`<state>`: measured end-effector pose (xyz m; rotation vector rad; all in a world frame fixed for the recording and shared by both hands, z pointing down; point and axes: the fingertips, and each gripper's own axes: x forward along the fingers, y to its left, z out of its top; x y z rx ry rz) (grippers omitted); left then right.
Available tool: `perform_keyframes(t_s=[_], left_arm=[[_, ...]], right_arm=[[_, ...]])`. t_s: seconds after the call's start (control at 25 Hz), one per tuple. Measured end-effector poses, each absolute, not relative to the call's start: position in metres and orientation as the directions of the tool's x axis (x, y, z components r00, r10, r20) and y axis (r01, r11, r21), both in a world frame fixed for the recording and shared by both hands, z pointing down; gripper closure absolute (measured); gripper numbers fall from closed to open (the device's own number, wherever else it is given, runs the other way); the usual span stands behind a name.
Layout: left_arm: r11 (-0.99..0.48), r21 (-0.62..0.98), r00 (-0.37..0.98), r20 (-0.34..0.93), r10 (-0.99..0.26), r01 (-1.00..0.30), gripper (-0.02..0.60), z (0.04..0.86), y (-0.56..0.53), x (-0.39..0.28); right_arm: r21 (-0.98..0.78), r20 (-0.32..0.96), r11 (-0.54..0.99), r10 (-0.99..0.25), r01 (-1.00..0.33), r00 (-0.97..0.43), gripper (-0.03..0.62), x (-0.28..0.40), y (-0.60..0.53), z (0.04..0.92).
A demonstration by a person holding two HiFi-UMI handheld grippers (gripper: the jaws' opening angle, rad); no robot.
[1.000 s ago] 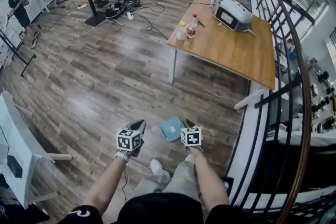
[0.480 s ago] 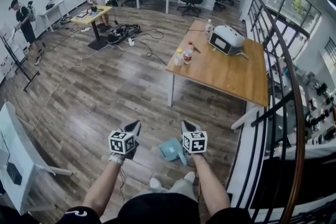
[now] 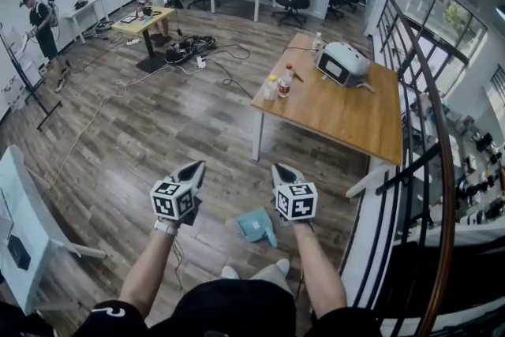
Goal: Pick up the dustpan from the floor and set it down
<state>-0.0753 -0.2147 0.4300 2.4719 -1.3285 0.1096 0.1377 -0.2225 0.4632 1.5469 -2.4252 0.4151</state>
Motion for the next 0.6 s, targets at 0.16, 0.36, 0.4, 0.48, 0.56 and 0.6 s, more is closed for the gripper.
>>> perform_keyframes(t_s=[0.16, 0.36, 0.4, 0.48, 0.56, 0.6], left_arm=[[-0.514, 0.244, 0.563, 0.216, -0.798, -0.822, 0.584, 0.427, -0.214, -0.075], [-0.507, 0.199, 0.543, 0.241, -0.804, -0.839, 0.584, 0.437, -0.22, -0.085], [-0.505, 0.2, 0.541, 0.24, -0.806, -0.84, 0.584, 0.436, -0.22, -0.086], [-0.503, 0.203, 0.541, 0.237, -0.807, -0.84, 0.584, 0.435, -0.222, -0.087], [-0.504, 0.205, 0.542, 0.234, -0.807, -0.839, 0.584, 0.434, -0.223, -0.087], [-0.505, 0.205, 0.543, 0.234, -0.807, -0.838, 0.584, 0.434, -0.223, -0.087]], right_arm=[[-0.085, 0.352, 0.428, -0.832, -0.9, -0.429, 0.6, 0.133, -0.224, 0.46], [-0.079, 0.346, 0.435, -0.832, -0.897, -0.434, 0.6, 0.135, -0.229, 0.458], [-0.079, 0.347, 0.436, -0.831, -0.897, -0.434, 0.6, 0.135, -0.229, 0.458], [-0.081, 0.348, 0.435, -0.831, -0.897, -0.435, 0.6, 0.134, -0.231, 0.458], [-0.083, 0.348, 0.437, -0.83, -0.896, -0.437, 0.6, 0.132, -0.233, 0.459], [-0.082, 0.348, 0.438, -0.829, -0.895, -0.438, 0.6, 0.131, -0.233, 0.459]])
